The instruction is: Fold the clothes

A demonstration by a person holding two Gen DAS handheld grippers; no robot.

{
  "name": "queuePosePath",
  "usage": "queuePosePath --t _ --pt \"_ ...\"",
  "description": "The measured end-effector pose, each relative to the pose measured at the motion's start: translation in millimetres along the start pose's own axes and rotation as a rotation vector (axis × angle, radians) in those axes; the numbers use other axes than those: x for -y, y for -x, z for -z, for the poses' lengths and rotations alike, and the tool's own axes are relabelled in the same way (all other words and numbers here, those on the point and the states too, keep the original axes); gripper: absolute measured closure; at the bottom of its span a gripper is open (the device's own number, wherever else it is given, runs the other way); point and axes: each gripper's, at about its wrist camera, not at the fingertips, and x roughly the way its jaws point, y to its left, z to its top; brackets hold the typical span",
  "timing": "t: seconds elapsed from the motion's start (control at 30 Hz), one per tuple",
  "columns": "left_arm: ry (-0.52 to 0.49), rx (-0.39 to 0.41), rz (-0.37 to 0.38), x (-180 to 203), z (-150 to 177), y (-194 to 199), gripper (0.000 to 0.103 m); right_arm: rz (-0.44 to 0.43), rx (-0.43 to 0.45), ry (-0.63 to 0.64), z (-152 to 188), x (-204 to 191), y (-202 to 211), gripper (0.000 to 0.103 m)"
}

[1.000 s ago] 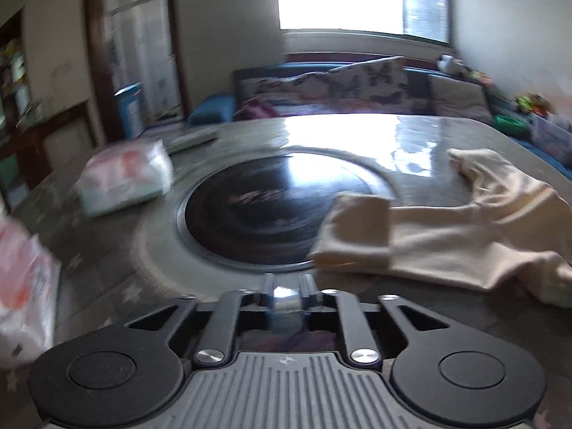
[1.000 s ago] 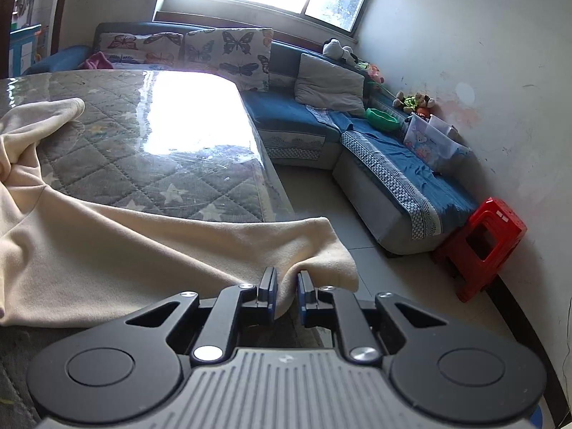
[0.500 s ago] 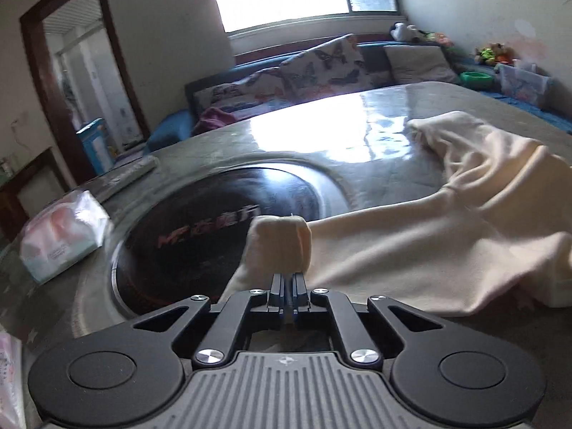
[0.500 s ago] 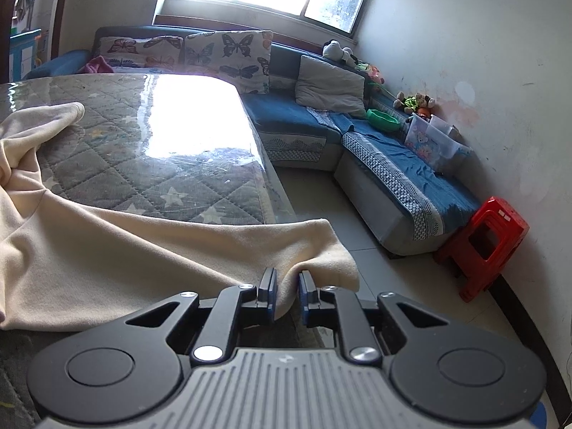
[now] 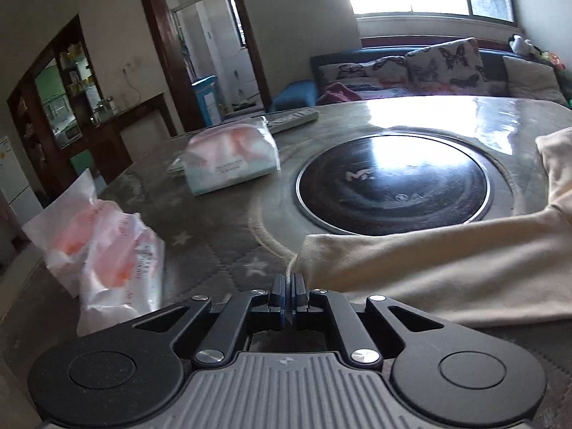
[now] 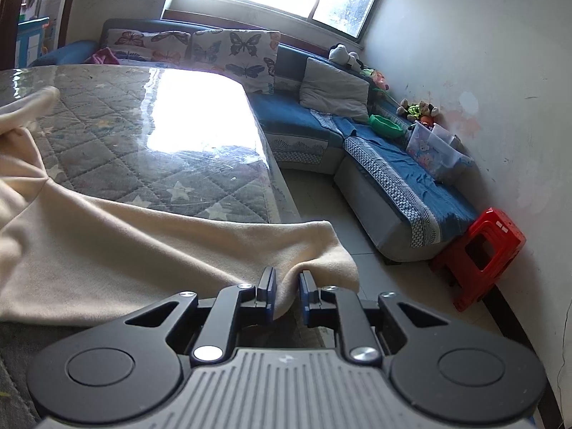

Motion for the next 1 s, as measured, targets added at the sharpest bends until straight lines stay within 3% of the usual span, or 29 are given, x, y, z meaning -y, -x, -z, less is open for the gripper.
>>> queuePosePath --t 0.2,0.37,0.53,0.7,0.8,1.0 --pt "0.03 -0.026 -0.071 -16 0 -5 0.1 0.0 -0.016 -0.017 -5 7 -6 0.08" --pt "-0.04 -0.041 -0.088 -10 11 -6 0.098 0.028 0.002 0.034 -1 -2 -4 0.08" --pt "-0.015 -0.057 -0.094 -17 3 -5 0.095 -0.031 -0.013 0.001 -8 8 1 0.074" --pt "0.021 -0.057 -0.079 -27 -2 -2 0.095 -0.066 0.037 0.046 -20 8 23 0.073" --pt "0.04 -0.041 -0.04 -23 -9 1 0.093 -0.114 0.057 0.062 -32 2 30 0.073" --pt "0.007 0.002 0.144 19 -26 11 0.09 -0.265 0.067 0.048 -54 -19 33 0.073"
